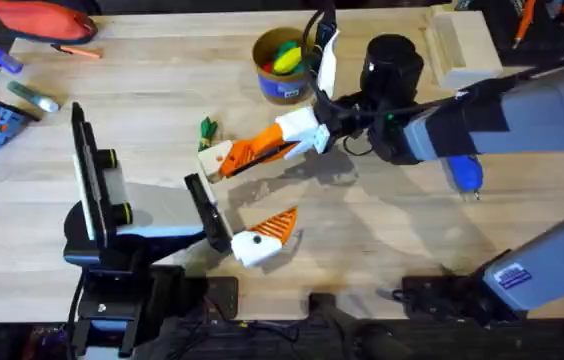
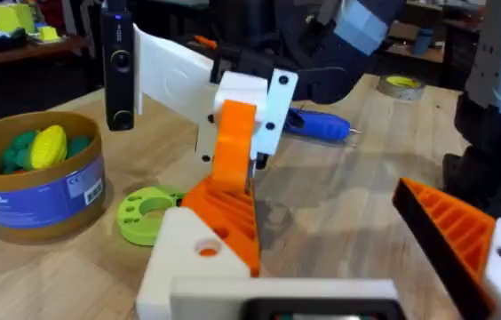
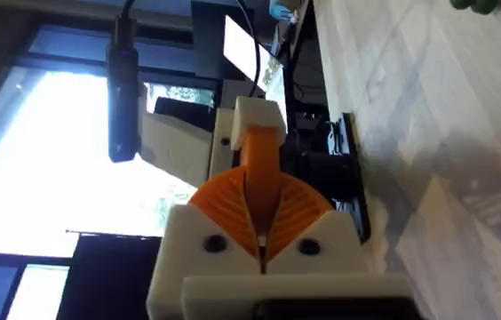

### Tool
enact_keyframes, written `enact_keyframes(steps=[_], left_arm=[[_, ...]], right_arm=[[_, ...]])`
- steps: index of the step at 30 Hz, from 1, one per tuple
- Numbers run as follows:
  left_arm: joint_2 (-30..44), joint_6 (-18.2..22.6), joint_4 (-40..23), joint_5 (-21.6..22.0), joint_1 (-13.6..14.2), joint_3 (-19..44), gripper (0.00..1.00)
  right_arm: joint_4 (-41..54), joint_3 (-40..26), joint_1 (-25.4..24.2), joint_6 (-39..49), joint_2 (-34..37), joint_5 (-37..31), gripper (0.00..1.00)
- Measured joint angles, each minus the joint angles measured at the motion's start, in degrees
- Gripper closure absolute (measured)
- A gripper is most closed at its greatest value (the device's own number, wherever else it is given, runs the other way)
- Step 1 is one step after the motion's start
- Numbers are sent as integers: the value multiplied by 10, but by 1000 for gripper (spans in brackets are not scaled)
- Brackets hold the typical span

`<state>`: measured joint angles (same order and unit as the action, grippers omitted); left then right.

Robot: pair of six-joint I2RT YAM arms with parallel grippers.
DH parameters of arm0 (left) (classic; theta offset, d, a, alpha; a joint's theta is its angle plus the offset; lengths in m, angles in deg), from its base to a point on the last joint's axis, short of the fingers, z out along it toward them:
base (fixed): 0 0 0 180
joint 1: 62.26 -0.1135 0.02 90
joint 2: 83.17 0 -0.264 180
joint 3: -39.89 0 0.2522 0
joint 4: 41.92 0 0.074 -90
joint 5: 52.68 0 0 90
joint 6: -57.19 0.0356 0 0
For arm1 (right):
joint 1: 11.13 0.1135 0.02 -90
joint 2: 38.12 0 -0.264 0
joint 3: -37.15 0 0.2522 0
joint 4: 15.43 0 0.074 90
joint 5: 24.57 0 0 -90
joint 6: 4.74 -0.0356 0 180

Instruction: Pick up the gripper from the table and insert it into the empty holder that is missing its gripper. Then pick up a screw, insert it into the mounting hole, and use the screwdriver to tighten it. Finally, clean up the table by picking up the vegetable and placing it into the bucket.

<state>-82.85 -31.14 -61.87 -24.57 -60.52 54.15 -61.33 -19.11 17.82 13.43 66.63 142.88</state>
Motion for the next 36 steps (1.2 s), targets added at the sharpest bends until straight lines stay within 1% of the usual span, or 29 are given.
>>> enact_keyframes(steps=[23, 36], left_arm=[[0, -1, 0, 0, 0, 0, 14], [0, -2, 0, 0, 0, 0, 14]], right_arm=[[-5, 0, 25, -29, 0, -37, 993], [-5, -1, 30, -43, 0, -41, 993]])
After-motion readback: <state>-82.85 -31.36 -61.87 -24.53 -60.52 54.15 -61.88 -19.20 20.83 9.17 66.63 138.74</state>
